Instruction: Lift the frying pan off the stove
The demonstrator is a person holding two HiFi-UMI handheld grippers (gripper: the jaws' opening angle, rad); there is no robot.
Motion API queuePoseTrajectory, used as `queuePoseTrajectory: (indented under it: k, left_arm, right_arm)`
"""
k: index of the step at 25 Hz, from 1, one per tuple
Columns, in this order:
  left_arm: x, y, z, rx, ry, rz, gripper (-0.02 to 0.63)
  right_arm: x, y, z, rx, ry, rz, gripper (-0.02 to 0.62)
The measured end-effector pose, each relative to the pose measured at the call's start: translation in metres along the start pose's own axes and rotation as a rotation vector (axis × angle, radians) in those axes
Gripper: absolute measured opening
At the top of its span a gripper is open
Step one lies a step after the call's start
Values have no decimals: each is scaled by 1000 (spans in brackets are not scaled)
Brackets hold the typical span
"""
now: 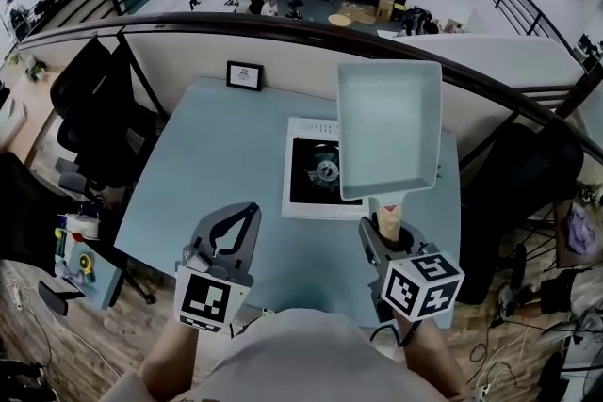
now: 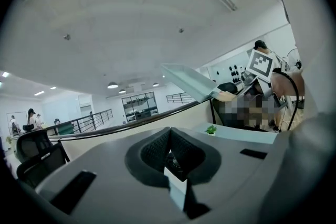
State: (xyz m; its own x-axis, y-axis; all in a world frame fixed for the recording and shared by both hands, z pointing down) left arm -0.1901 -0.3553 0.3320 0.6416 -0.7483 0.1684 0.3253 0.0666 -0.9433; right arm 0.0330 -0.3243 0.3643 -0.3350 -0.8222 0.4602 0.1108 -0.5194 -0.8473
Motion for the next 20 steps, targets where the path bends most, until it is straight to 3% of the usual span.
queuePoseTrajectory:
  k: [8,13,20]
  left_arm:
    - [-3,-25,9,20,-9,-118,3]
    - [-2,-24,11,24,-11,-123,3]
    - [-2,-21,16,26,-13,-123,3]
  right_arm:
    - [-18,-15,0,-57,-24,8,95]
    - [-19,-29,7,7,-32,-3,95]
    - [-24,-33,12,5,-36,-27,95]
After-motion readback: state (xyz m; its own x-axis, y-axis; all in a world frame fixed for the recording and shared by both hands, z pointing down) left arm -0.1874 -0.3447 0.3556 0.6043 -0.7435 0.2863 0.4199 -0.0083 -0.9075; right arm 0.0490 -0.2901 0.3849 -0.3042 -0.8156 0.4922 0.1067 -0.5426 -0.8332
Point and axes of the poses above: the fingertips, and each gripper's own axes: x forward along the fingers, z to its right, y out of its top, the point moved 4 cm from there along -x, backward along the fingers, and after that the axes turned 3 degrees about x, right-handed, at the moved point
